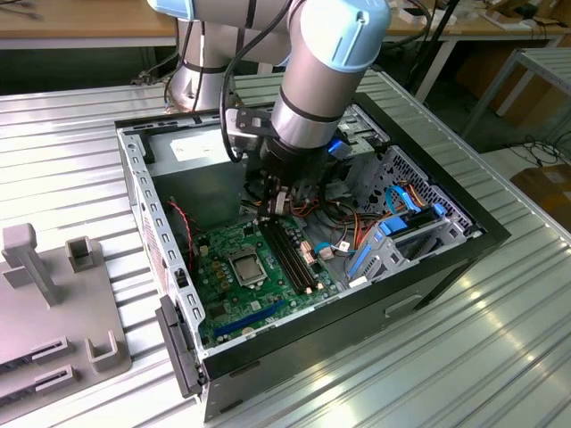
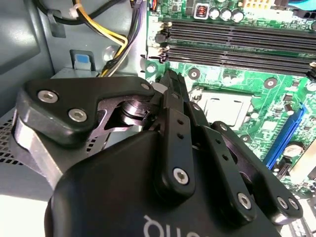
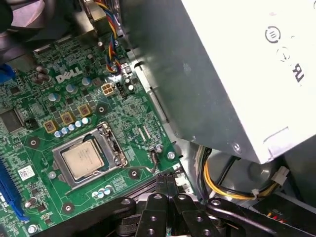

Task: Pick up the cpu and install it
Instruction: 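Install the first cpu locking lever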

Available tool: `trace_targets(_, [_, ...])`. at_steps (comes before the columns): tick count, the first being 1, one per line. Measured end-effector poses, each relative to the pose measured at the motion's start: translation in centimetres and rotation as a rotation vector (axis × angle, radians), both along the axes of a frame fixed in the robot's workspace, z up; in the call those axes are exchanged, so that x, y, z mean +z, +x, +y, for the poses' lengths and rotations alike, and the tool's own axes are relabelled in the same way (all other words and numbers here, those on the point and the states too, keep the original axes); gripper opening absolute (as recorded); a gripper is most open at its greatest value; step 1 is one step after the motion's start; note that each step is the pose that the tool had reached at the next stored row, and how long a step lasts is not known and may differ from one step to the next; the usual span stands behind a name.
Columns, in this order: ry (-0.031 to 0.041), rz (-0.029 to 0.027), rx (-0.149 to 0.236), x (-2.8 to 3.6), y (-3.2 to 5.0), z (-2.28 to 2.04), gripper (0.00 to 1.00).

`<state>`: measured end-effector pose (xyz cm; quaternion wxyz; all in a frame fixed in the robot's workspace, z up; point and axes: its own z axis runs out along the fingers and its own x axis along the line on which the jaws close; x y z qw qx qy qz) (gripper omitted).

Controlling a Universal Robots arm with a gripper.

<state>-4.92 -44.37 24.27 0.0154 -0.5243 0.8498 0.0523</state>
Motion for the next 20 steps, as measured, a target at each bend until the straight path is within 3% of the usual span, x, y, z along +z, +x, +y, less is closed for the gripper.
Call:
trace_targets(9, [0.0006,0.0000,0.000,-0.39,-0.50,0.06,0.11])
trace_targets(10, [0.0005,0.0001,0.001,-0.39,-0.50,-1.64,0.11])
trace_targets(11, [0.0006,0.0001,0.001,-0.39,-0.50,-2.42,0.11])
trace_targets(12, [0.0000,0.0004,0.010,0.10,-0.50,-2.15,0.11])
trace_targets(13, [0.0000,0.0004,0.012,0.45,-0.52,-2.13,0.11])
trace_targets(15, [-0.0001,0.0003,0.102,0.46,-0.91,-2.14,0.11])
trace_targets(18, [-0.0002,0.0004,0.102,0.47,-1.16,-2.27,0.11])
trace_targets(20, [-0.0001,0.0004,0.102,0.46,-1.17,-2.78,0.11])
